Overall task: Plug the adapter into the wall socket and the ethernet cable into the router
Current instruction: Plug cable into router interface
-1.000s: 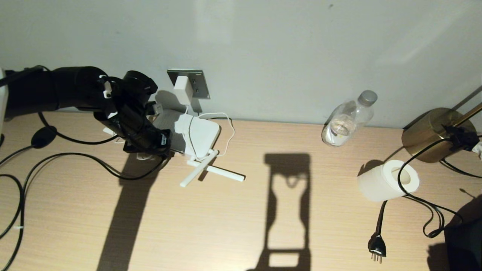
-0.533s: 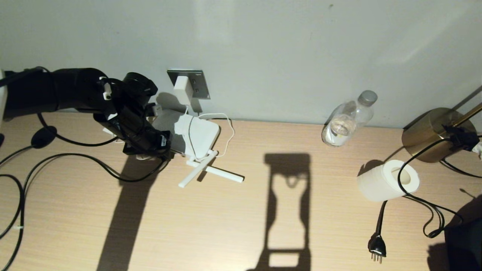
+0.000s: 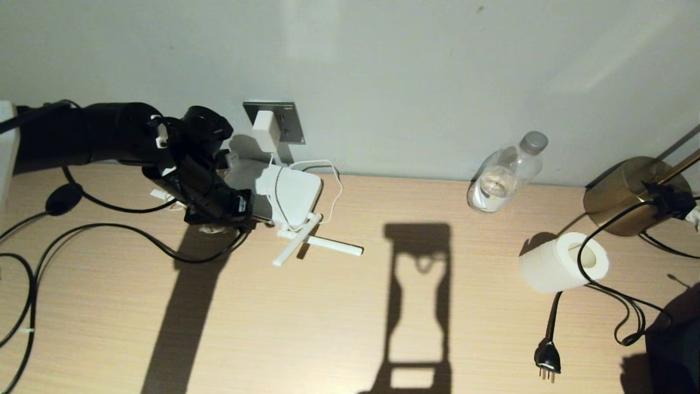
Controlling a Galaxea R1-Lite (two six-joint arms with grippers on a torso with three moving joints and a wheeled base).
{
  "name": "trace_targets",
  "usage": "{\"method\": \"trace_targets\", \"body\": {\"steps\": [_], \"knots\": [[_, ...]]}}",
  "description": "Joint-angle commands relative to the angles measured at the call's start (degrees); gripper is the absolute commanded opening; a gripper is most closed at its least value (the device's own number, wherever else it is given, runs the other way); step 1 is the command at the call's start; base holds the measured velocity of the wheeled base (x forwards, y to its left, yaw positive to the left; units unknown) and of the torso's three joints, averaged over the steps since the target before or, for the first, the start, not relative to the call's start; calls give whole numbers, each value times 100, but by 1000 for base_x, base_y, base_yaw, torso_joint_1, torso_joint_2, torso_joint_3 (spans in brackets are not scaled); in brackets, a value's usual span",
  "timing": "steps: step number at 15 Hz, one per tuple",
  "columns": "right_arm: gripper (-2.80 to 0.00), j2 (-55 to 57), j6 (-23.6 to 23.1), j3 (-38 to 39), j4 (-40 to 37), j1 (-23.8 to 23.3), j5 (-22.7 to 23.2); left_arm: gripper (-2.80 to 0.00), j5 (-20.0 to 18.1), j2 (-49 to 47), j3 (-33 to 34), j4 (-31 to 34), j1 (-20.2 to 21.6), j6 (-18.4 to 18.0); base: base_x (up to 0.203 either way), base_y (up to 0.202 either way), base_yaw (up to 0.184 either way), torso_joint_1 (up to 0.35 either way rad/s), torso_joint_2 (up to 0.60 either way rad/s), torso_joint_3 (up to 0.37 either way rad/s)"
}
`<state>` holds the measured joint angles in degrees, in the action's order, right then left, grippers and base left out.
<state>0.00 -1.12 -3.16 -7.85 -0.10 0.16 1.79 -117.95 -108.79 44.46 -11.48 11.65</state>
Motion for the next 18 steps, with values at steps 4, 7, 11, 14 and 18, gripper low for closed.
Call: {"method": "trace_targets", "body": {"steps": [4,7,11,14,18], "knots": [[-280,1,-2,-1,-6,1,2,-280,14,-52,-11,-25,6,21,0,0,0,0,0,0],[-280,0,-2,-1,-6,1,2,-280,23,0,-11,-25,-46,126,0,0,0,0,0,0],[-280,9,-2,-1,-6,1,2,-280,139,70,-11,-25,-149,257,0,0,0,0,0,0],[-280,0,-2,-1,-6,1,2,-280,276,70,-11,-25,-188,373,0,0,0,0,0,0],[-280,0,-2,-1,-6,1,2,-280,287,70,1,-16,-223,417,0,0,0,0,0,0]]}}
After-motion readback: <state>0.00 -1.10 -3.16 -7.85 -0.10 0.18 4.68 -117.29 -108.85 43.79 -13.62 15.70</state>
